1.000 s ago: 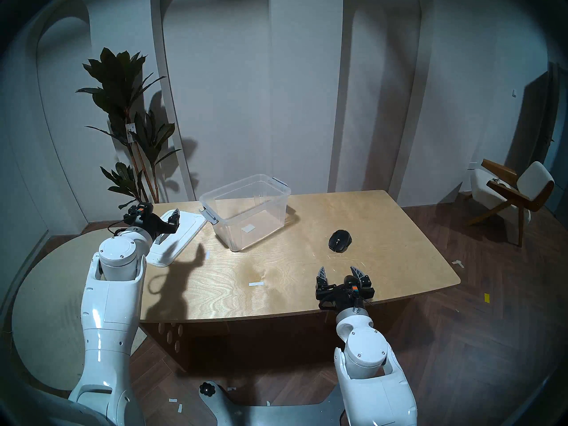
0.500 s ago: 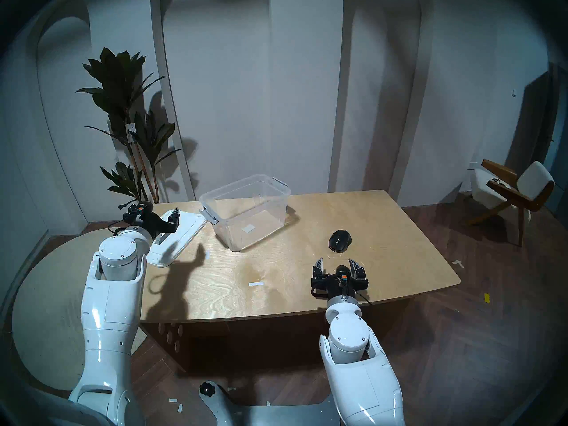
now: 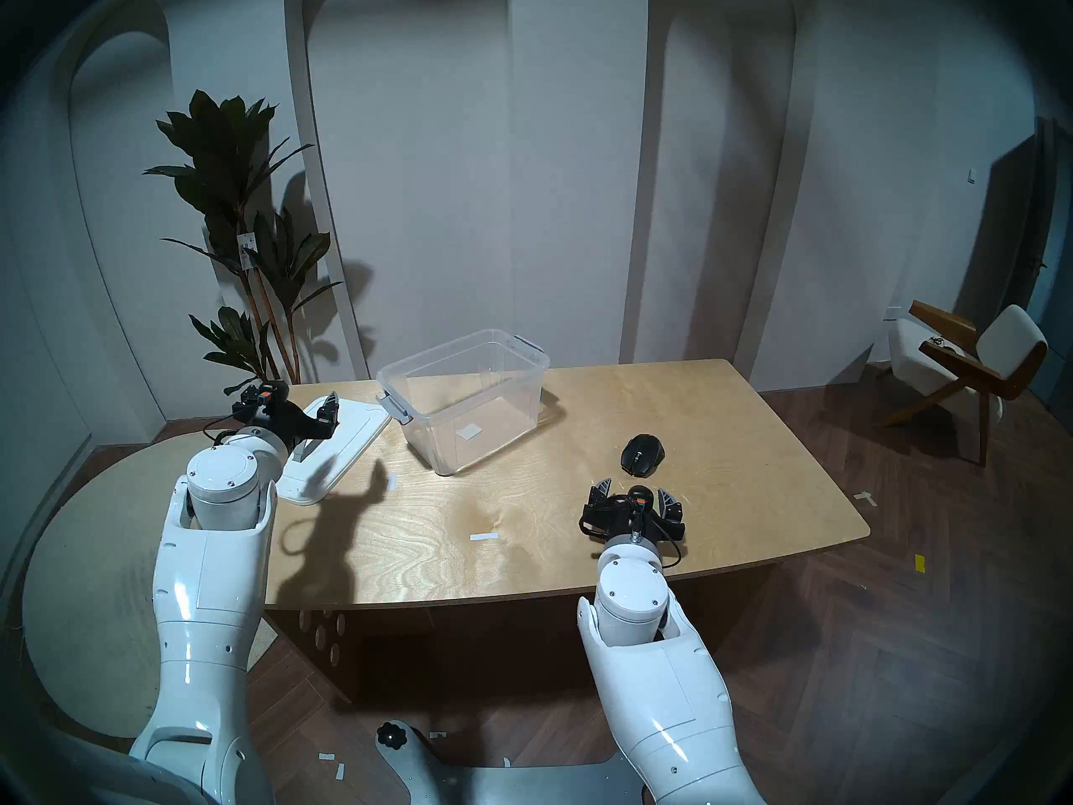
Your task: Open a storage container and put mouse inside
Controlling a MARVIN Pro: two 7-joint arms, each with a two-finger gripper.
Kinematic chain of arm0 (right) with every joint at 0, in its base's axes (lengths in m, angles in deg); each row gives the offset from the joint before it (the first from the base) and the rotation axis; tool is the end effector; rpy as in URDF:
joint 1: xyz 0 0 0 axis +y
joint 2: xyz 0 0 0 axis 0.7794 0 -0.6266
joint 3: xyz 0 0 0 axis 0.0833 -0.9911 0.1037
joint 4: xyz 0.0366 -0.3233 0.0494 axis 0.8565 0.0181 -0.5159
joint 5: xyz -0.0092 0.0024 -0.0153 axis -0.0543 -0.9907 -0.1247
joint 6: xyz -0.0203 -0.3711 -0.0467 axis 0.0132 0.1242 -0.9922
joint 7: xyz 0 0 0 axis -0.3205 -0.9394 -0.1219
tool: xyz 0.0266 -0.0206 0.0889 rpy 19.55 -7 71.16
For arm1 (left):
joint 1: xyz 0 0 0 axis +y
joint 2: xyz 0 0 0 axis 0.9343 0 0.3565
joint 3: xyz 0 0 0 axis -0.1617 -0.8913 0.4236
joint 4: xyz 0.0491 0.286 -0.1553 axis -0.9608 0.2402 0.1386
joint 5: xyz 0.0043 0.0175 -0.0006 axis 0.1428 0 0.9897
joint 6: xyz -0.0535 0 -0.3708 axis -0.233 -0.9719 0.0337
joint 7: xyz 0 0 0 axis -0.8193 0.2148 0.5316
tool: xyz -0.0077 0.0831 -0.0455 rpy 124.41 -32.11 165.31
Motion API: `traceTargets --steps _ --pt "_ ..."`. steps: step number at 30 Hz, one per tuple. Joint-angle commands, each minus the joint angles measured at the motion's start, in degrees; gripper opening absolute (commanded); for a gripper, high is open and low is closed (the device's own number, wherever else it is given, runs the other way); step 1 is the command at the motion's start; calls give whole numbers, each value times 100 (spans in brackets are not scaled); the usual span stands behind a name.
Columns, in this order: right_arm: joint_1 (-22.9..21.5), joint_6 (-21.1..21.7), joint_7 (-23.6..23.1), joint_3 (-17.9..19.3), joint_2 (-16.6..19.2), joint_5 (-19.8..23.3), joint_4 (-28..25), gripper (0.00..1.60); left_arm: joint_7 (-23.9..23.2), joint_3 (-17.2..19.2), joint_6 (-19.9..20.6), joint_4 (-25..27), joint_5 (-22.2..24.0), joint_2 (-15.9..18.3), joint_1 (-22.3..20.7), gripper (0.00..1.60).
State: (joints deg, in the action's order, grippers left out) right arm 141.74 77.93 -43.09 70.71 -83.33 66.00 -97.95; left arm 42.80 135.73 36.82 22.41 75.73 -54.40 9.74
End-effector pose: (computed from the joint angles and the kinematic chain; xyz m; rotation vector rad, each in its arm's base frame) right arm 0.4638 0.0563 -0.4197 2.3220 -0.4019 1.8237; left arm 0.5330 0.1518 -0.2629 -2.1200 0.2716 -1.9233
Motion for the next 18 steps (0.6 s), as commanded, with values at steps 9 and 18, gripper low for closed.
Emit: traceTargets --steps 9,18 --pt "-1033 -45 1236 -536 -214 911 304 160 4 -10 -38 124 34 39 -80 160" --pt "-1577 282 1436 -315 -433 1458 839 160 15 -23 -38 128 57 55 -74 160"
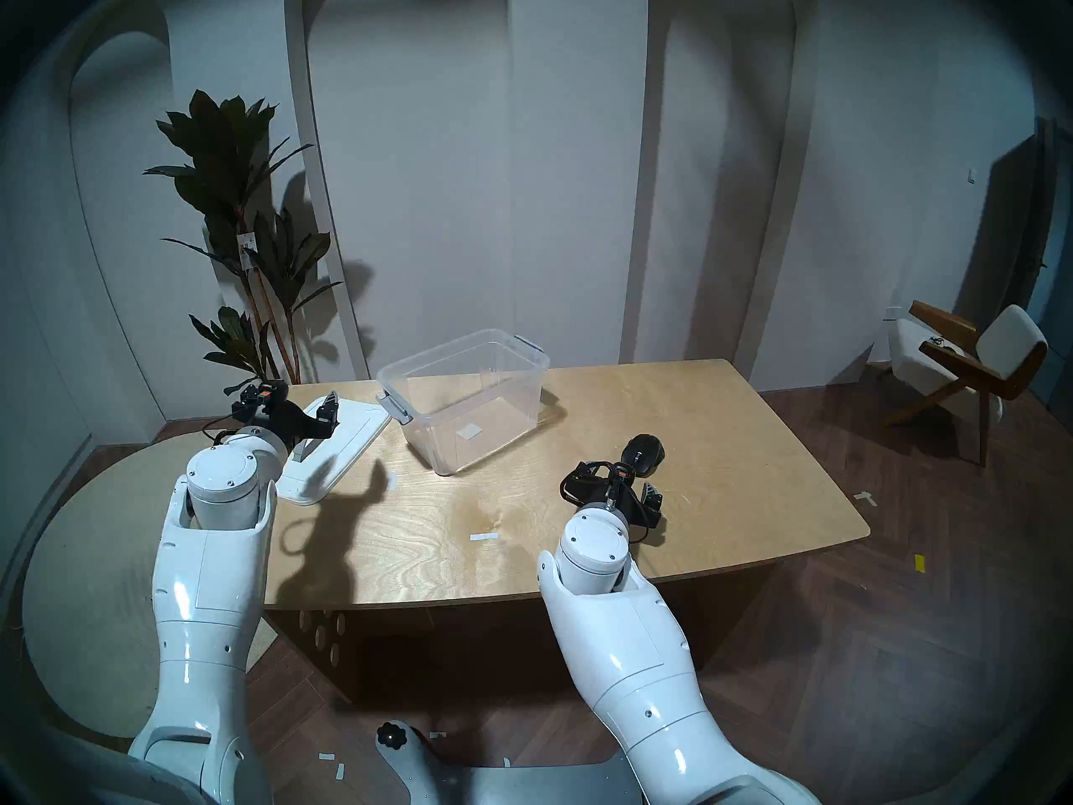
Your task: Open a storage container and put mouse inside
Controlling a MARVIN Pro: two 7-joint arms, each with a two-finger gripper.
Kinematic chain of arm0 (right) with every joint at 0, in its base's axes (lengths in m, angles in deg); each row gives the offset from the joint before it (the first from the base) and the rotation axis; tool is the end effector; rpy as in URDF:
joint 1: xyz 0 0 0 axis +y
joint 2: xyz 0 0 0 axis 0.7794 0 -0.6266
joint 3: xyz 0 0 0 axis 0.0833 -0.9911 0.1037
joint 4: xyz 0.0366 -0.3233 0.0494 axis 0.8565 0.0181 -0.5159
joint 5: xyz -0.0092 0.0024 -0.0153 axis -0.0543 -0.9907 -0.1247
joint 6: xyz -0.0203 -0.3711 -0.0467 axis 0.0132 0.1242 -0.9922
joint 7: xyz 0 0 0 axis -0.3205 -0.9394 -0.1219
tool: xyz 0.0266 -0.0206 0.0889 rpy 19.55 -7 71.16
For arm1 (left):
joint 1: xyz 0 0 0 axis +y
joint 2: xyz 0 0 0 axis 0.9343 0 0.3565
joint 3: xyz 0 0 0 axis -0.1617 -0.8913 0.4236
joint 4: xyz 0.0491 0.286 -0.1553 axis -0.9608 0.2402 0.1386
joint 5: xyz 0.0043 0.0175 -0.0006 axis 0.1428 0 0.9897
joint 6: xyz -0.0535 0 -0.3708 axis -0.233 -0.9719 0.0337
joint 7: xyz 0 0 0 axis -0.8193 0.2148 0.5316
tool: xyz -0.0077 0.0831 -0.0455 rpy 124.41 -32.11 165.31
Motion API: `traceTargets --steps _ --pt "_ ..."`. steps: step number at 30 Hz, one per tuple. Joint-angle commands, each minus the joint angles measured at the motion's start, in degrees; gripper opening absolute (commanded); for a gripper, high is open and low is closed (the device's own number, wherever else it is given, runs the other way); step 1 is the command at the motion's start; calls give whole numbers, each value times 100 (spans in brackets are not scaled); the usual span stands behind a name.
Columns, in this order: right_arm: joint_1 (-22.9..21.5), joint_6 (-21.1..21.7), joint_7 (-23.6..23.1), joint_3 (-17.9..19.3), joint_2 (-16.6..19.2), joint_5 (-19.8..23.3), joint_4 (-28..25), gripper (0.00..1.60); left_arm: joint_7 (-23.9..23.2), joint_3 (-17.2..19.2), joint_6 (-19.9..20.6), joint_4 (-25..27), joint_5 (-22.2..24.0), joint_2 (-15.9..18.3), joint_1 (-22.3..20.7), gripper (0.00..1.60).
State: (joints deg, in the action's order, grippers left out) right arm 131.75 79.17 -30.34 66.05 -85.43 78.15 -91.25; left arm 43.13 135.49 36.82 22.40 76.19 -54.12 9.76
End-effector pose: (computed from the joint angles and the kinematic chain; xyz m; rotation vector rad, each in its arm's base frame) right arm 0.5100 0.0926 -0.3978 2.3623 -0.7012 1.7166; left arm 0.5332 0.1519 -0.2624 -2.1182 0.2690 -1.9263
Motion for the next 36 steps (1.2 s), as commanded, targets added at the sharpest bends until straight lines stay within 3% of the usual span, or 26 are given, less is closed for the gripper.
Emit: traceTargets --steps 1,11,25,30,36 --pt "-650 172 248 196 -261 289 255 160 -16 -1 -38 129 13 29 -75 160" --pt "-1180 -71 1094 393 -568 209 1030 160 -4 -15 -36 133 36 47 -69 160" --pt "-1698 -556 993 338 -552 185 2015 160 5 -33 -32 142 66 71 -60 160" --pt "-1880 -494 991 320 -489 130 2354 160 9 -38 -30 143 75 78 -57 160" --pt "-2018 -419 624 319 -381 217 2558 160 16 -45 -29 142 85 86 -56 160"
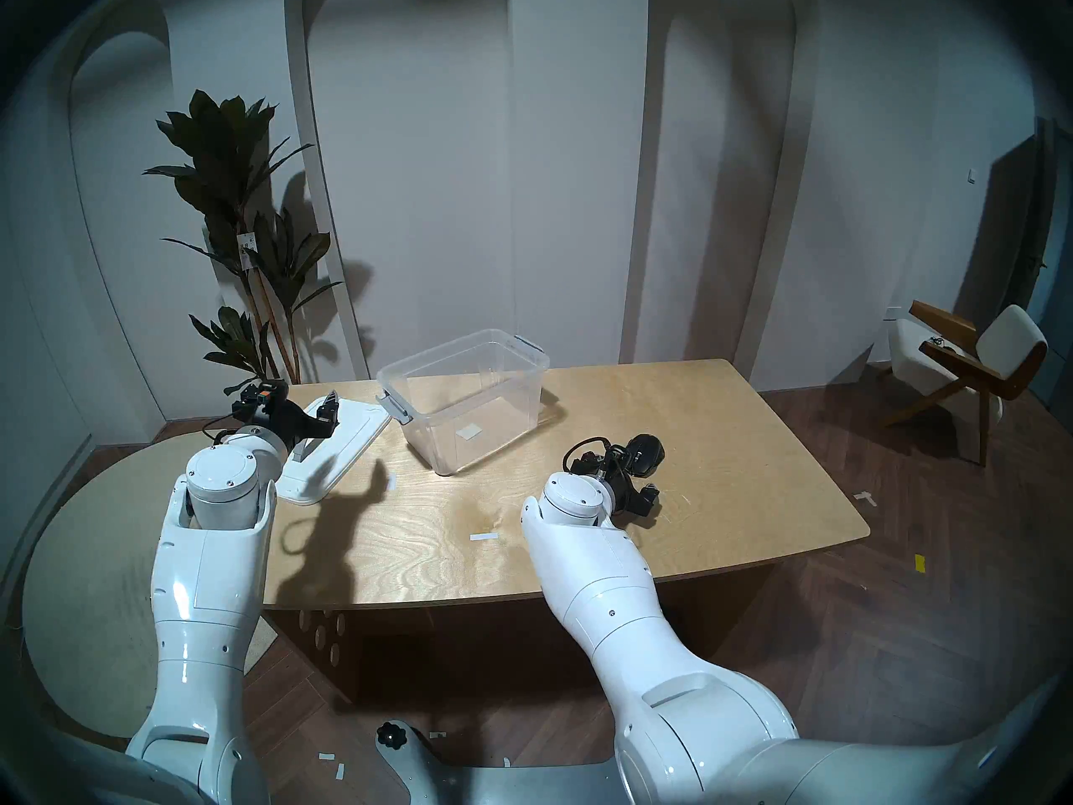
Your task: Open a storage container and put mouse inside
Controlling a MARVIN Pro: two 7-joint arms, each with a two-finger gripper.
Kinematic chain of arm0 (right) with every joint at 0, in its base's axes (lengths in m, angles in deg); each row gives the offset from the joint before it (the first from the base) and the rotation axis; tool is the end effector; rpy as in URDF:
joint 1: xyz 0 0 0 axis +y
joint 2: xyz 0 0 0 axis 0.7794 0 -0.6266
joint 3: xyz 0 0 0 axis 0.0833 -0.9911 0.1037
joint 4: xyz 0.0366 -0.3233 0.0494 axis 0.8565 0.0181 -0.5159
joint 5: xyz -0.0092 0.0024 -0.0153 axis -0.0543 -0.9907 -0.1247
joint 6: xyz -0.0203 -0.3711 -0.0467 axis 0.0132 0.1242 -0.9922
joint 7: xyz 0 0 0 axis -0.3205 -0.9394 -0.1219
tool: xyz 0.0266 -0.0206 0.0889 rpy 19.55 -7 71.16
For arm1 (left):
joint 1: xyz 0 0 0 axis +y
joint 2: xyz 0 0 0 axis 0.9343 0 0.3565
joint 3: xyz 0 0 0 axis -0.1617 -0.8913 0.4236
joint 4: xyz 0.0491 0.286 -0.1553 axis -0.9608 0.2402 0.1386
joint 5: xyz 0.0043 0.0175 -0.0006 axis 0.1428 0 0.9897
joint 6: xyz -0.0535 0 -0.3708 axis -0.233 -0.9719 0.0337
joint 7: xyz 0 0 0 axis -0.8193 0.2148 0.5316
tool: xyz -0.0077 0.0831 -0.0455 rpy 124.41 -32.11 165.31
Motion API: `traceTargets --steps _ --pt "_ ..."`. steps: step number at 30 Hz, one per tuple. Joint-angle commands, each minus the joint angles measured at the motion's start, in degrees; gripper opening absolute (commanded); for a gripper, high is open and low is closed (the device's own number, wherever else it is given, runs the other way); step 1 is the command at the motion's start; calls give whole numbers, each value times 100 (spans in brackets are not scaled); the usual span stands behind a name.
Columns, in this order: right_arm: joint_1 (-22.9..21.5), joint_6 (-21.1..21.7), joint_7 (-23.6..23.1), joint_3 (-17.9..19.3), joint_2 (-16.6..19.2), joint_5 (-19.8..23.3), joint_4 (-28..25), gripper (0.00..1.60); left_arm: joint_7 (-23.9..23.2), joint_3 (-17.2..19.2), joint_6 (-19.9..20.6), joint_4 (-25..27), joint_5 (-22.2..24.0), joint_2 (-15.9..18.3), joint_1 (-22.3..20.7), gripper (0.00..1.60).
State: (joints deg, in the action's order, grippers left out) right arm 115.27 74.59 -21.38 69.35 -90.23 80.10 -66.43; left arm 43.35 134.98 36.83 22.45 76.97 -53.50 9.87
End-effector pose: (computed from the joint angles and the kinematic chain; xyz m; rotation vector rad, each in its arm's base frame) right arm 0.5768 0.0937 -0.4202 2.2759 -0.8704 1.4814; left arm 0.5333 0.1516 -0.2616 -2.1181 0.2750 -1.9312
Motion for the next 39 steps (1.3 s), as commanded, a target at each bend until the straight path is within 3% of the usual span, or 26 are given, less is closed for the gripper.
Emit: traceTargets --steps 1,14,25,35,38,39 --pt "-393 37 -276 -1 102 26 100 160 -5 5 -30 137 8 26 -67 160" --pt "-403 89 -265 128 177 64 97 160 7 -8 -25 143 28 42 -61 160" --pt "-499 248 -958 193 479 251 248 160 20 -21 -24 142 45 56 -58 160" --pt "-684 292 -1098 355 612 402 540 160 32 -32 -21 143 61 69 -55 160" --pt "-747 474 -1197 360 647 450 664 68 35 -35 -19 144 66 73 -53 160" --pt "-798 618 -1268 457 613 604 756 61 36 -37 -19 144 68 74 -53 160"
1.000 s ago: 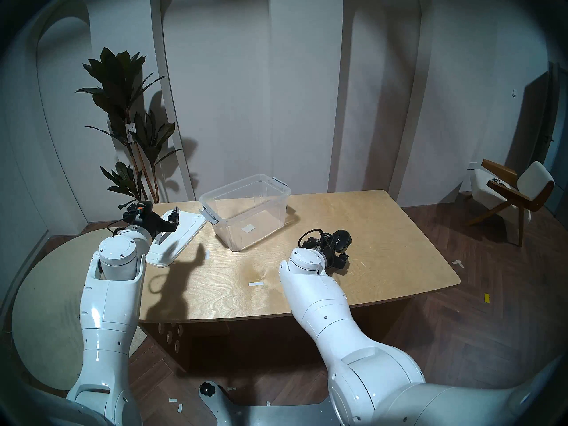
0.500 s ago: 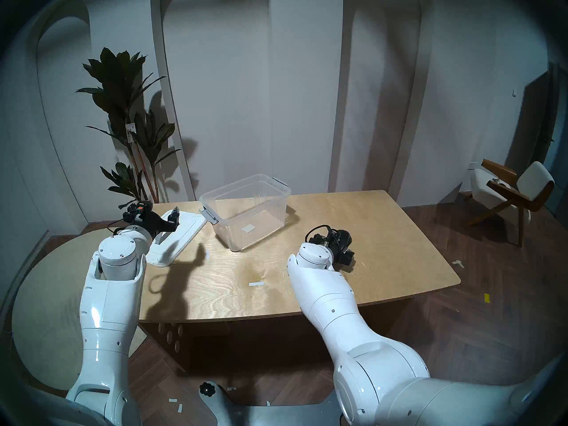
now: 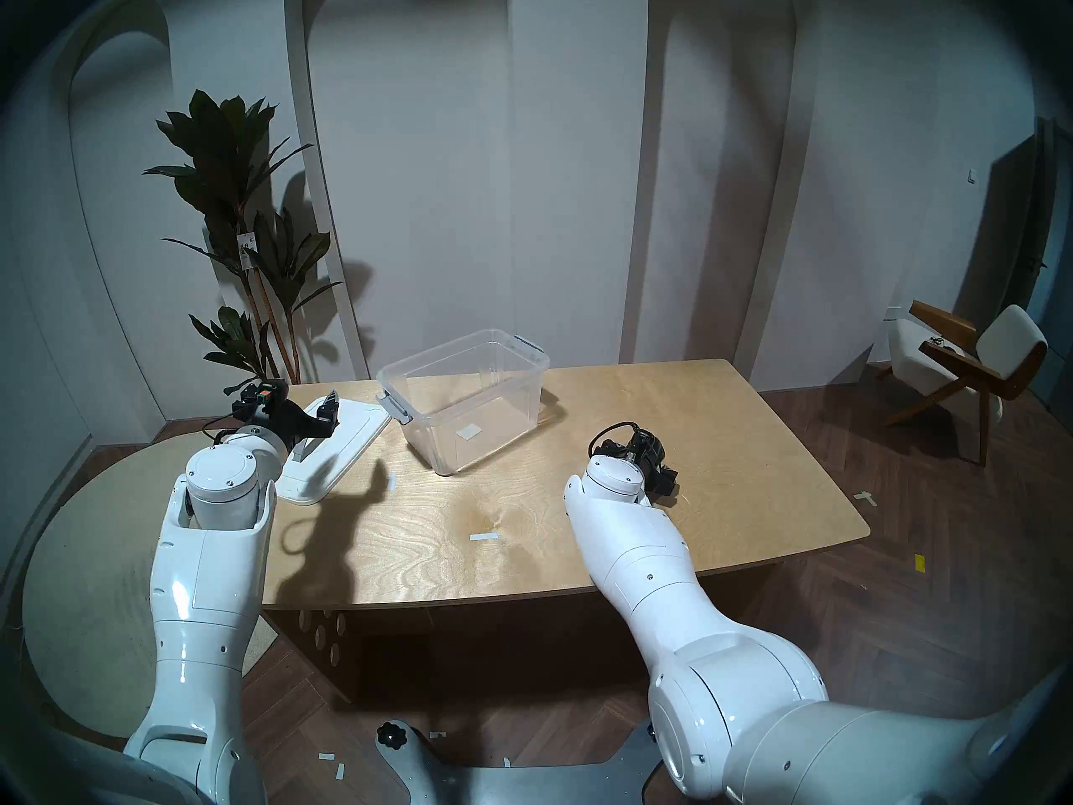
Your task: Open a storage container and put mouse inside
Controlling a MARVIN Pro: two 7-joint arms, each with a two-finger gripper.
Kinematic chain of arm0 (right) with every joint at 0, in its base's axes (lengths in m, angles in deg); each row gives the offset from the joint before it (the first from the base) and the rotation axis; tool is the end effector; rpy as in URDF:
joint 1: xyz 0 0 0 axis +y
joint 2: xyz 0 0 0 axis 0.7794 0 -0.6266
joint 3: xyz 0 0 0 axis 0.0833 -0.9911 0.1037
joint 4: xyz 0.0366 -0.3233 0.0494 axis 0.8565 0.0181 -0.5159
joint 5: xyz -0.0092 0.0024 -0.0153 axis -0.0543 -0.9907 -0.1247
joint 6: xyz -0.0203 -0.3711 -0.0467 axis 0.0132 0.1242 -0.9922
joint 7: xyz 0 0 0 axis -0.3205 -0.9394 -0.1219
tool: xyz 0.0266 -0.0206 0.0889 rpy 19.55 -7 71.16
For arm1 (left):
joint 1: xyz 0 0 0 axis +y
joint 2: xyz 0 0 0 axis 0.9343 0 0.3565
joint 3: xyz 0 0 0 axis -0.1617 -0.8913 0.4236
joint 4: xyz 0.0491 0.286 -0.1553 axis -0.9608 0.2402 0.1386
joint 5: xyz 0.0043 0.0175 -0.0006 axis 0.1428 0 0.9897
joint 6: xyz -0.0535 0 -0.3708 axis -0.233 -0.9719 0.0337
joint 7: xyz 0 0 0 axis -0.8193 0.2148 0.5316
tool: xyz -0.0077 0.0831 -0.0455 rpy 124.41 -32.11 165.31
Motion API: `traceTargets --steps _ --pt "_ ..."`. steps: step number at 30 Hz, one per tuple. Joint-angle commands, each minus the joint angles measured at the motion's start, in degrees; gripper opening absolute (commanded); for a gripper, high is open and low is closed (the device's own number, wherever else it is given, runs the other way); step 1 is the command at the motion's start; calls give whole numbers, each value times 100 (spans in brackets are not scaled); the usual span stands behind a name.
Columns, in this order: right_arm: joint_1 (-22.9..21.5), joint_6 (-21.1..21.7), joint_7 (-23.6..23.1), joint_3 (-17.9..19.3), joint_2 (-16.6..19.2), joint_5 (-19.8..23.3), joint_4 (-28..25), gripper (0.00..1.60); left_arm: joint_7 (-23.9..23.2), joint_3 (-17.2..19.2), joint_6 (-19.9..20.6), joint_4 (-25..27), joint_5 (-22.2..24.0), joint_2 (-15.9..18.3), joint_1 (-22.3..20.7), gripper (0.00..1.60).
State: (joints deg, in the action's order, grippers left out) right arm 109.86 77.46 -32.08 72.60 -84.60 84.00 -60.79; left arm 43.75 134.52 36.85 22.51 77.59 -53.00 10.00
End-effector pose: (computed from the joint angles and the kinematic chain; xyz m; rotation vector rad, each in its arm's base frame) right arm 0.6147 0.0245 -0.4172 2.3595 -0.8282 1.5019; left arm 0.5333 0.1512 -0.2612 -2.1165 0.2772 -1.9335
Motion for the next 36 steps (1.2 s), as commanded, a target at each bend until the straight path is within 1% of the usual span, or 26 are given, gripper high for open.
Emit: traceTargets --steps 1,2,3,4,6,7,8,9,10,11,12,14,21,23,28,29,31,32,34,36 --pt "-315 384 -234 157 34 261 323 43 -2 8 -20 139 7 25 -65 160" --pt "-358 318 -247 111 27 207 478 32 -2 7 -20 139 8 26 -65 160" --pt "-351 245 -288 56 27 148 531 0 -1 6 -19 140 10 27 -64 160" --pt "-291 153 -319 -54 35 33 487 0 0 5 -19 140 11 29 -64 160" --pt "-237 149 -304 -88 19 1 409 0 1 4 -19 140 12 30 -64 160" --pt "-106 74 -284 -208 11 -117 207 0 4 2 -20 138 15 32 -64 160" --pt "-46 -62 -287 -306 20 -216 131 0 6 1 -20 137 17 33 -64 160" --pt "-46 -62 -287 -306 20 -216 131 0 6 1 -20 137 17 33 -64 160" --pt "92 -237 -226 -443 36 -380 -157 0 9 -2 -21 134 20 36 -65 160" --pt "140 -266 -179 -469 35 -420 -302 0 10 -3 -22 133 21 37 -65 160" --pt "140 -266 -179 -469 35 -420 -302 0 10 -3 -22 133 21 37 -65 160" --pt "116 -543 -93 -549 36 -550 -503 0 15 -7 -24 126 26 41 -67 160" --pt "-38 -960 100 -668 19 -762 -928 0 28 -17 -26 109 35 49 -71 160" --pt "-15 -1086 208 -715 41 -863 -1120 0 32 -20 -26 108 39 52 -71 160" --pt "37 -1270 330 -771 75 -974 -1434 0 39 -26 -26 109 46 59 -69 160" --pt "90 -1279 361 -795 96 -1011 -1563 0 40 -27 -26 110 48 60 -69 160" --pt "106 -1315 403 -798 72 -1013 -1659 0 43 -29 -26 110 50 62 -68 160" --pt "146 -1301 397 -803 58 -984 -1795 0 45 -31 -26 110 52 64 -68 160" --pt "118 -1326 400 -823 39 -997 -1799 0 46 -32 -26 110 53 65 -68 160" --pt "104 -1342 382 -870 -13 -992 -1956 0 49 -34 -26 107 56 67 -68 160"
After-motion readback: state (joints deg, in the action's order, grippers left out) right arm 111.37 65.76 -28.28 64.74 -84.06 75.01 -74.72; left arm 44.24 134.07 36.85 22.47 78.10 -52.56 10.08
